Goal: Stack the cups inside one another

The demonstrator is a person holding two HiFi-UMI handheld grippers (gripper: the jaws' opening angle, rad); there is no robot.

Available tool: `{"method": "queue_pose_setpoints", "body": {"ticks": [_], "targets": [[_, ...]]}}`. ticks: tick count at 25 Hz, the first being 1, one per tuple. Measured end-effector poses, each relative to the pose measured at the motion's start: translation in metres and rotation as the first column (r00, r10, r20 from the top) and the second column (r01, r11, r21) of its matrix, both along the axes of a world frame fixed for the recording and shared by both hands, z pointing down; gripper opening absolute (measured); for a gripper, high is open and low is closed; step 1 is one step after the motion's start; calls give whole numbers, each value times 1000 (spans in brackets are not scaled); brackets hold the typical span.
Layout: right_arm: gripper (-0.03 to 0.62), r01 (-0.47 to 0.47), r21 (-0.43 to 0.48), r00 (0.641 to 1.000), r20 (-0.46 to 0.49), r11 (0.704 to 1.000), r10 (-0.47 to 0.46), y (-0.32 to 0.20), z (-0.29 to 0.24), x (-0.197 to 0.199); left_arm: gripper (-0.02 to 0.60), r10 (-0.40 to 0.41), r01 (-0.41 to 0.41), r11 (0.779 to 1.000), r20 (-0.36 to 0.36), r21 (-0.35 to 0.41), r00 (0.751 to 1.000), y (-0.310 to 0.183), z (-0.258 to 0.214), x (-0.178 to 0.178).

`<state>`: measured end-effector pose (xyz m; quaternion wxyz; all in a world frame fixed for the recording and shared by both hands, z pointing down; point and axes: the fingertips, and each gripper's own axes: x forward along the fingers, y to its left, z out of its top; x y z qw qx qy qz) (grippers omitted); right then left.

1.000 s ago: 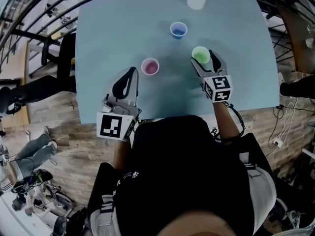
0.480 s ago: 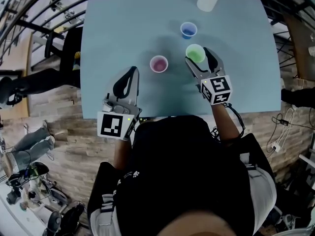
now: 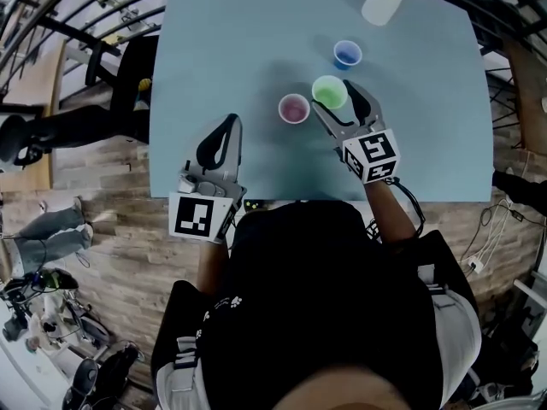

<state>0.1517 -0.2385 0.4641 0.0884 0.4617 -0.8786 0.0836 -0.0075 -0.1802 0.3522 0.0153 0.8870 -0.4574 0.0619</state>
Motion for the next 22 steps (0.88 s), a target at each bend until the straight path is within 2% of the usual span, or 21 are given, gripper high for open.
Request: {"method": "queue_pose_setpoints", "body": {"ticks": [15, 22], "targets": [[336, 137, 1, 991, -4, 991, -137, 9, 1, -64, -12, -40, 40, 999, -6, -3, 999, 1, -1, -37], [336, 159, -21, 987, -21, 987, -159, 9, 14, -80, -12, -63, 63, 998, -6, -6, 998, 1, 0, -51]]}}
